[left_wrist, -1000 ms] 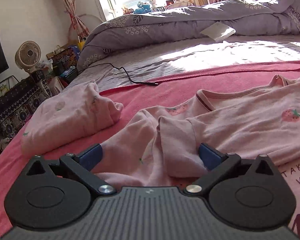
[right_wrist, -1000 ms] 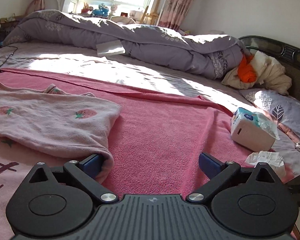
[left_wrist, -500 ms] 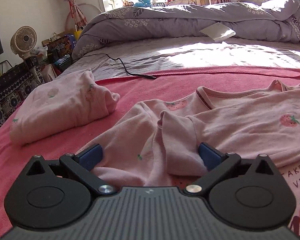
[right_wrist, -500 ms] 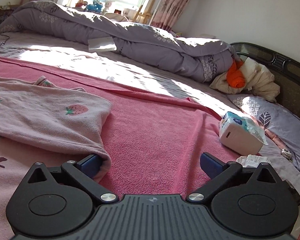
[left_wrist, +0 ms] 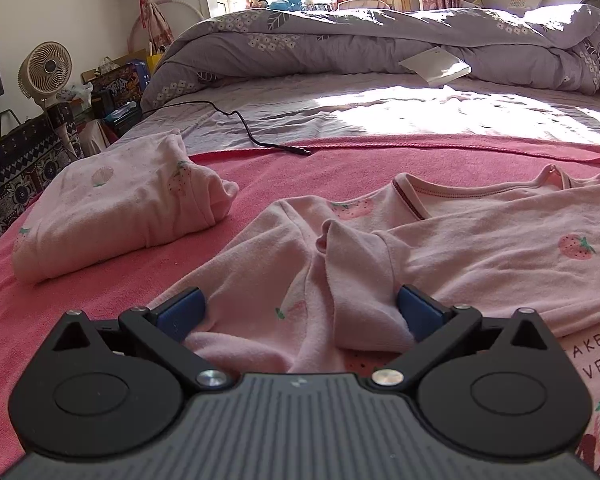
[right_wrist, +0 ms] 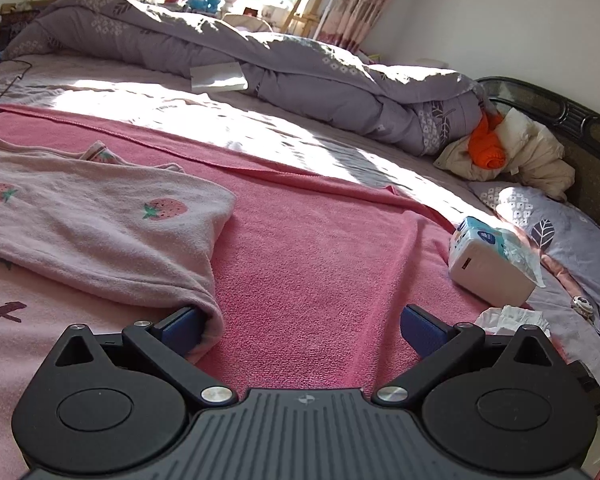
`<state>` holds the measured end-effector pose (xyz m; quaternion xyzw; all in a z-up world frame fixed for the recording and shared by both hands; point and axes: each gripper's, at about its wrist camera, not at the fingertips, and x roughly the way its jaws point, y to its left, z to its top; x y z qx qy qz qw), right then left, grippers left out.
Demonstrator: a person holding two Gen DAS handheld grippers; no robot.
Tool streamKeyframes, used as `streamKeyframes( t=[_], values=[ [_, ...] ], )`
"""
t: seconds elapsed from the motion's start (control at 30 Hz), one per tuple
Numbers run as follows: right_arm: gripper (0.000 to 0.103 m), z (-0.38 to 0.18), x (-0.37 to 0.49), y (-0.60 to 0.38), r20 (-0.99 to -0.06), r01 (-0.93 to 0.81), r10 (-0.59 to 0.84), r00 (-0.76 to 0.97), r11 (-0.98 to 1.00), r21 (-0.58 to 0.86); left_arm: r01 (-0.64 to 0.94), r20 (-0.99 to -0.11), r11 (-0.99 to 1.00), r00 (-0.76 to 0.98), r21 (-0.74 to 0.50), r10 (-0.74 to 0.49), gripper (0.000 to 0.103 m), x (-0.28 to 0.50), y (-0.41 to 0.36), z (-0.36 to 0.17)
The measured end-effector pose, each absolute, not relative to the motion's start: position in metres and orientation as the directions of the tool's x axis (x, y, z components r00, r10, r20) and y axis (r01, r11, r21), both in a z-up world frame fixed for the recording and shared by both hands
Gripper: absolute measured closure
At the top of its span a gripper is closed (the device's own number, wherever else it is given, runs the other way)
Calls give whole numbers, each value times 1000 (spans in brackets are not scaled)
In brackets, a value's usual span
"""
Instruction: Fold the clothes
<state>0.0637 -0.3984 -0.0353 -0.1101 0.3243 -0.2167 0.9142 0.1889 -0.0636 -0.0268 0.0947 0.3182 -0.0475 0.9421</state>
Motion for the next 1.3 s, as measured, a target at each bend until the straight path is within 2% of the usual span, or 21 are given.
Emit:
streamKeyframes(
  t=[0.1,0.23,0.4,0.53,0.6,0.7,0.77,0.9,1.07,1.2,1.3],
  values=[
    [0,-22,51,-393,-544,300,-481,688,870,-390,151,-614,981,788,125,-43,0,191,-61,-28],
    [0,5,39,-377,-479,285,-502,720,843,-456,151,-617,982,786,115,-49,0,191,-61,-28],
    [0,21,66,-350,-457,224,-377,805,908,-354,151,-618,983,784,105,-54,0,191,-60,-28],
    [0,5,108,-334,-498,129,-210,841,973,-192,151,-620,984,783,98,-59,0,192,-59,-28],
    [0,-5,122,-336,-521,70,-91,849,996,-60,152,-622,984,781,92,-62,0,192,-59,-28],
    [0,-28,141,-346,-621,45,35,783,993,112,153,-623,985,779,84,-68,0,192,-58,-29],
    [0,-35,149,-348,-664,65,37,747,989,129,154,-624,985,779,82,-70,0,193,-58,-29],
    [0,-36,148,-337,-671,63,-4,742,996,65,153,-625,985,778,82,-69,0,193,-59,-29],
    [0,-39,142,-338,-665,65,1,747,995,75,155,-628,985,775,74,-75,0,194,-58,-28],
    [0,-41,144,-339,-662,66,6,750,994,84,166,-650,986,749,-3,-128,0,185,-42,-14],
    [0,-41,145,-339,-662,67,7,749,994,87,152,-627,987,764,-52,-150,0,146,-13,12]
  ],
)
